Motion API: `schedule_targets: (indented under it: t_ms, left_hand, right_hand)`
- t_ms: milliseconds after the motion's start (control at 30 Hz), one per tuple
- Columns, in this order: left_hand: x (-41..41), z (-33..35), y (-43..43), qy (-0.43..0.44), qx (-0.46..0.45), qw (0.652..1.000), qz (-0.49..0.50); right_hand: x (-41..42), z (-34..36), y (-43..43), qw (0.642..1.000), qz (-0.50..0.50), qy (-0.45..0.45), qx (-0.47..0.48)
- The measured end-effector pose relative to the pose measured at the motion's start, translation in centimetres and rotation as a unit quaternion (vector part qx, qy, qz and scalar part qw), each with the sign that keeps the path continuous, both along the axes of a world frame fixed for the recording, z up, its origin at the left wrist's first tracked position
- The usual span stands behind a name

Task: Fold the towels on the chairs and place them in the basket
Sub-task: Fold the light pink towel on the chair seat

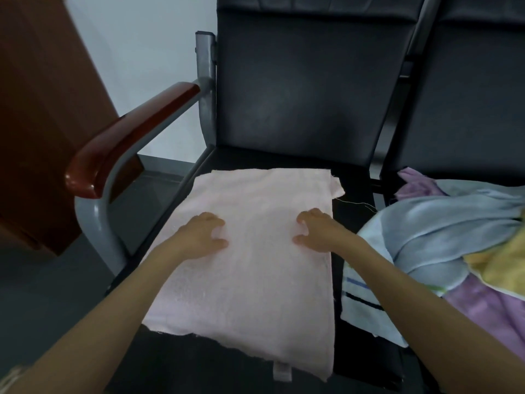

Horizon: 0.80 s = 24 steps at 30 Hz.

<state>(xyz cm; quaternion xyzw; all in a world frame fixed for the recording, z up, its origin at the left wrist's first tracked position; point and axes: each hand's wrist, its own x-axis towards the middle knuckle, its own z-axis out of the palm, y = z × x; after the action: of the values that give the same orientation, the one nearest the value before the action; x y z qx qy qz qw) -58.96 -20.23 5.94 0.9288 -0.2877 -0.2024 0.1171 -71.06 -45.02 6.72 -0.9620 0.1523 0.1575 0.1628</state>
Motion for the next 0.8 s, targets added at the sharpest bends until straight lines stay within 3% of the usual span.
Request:
schedule_targets:
  t_ms: [100, 233, 333, 400, 533, 633, 700, 800]
  left_hand:
    - [0.7, -0.2, -0.5, 0.017, 0.033, 0.999, -0.02]
    - [1.6, -0.3, -3.2, -0.142, -0.029, 0.989, 0.033]
    - [0.9, 0.9, -3.2, -0.221, -0.138, 0.963, 0.071]
    - [0.0, 1.3, -1.7, -0.193, -0.132, 0.971, 0.059]
    - [-1.1, 1.2, 2.8, -0.049, 0.011, 0.999, 0.015]
    - [-1.3, 1.4, 4.5, 0.033, -0.009, 0.999, -0.018]
    - [-1.2, 0.9, 3.9, 0.034, -0.016, 0.999, -0.026]
    - [-1.0, -0.6, 2.0, -0.058, -0.02, 0.998, 0.002]
  right_hand:
    - [1.1, -0.1, -1.1, 0.997, -0.01, 0.061, 0.035]
    - [2.5, -0.1, -1.4, 0.983, -0.056, -0.132, -0.117]
    - [1.7, -0.1, 0.6, 0.969, -0.023, -0.225, -0.094]
    - [0.3, -0.4, 1.6, 0.976, 0.001, -0.214, -0.038]
    - [-2.1, -0.5, 1.8, 0.992, 0.054, -0.101, 0.044]
    - [-2.5, -0.1, 1.0, 0.996, 0.053, -0.053, 0.049]
    - [-2.3, 0.0, 0.5, 0.998, 0.024, -0.057, 0.021]
    - [-2.0, 0.0, 0.5, 0.99, -0.008, -0.118, -0.082]
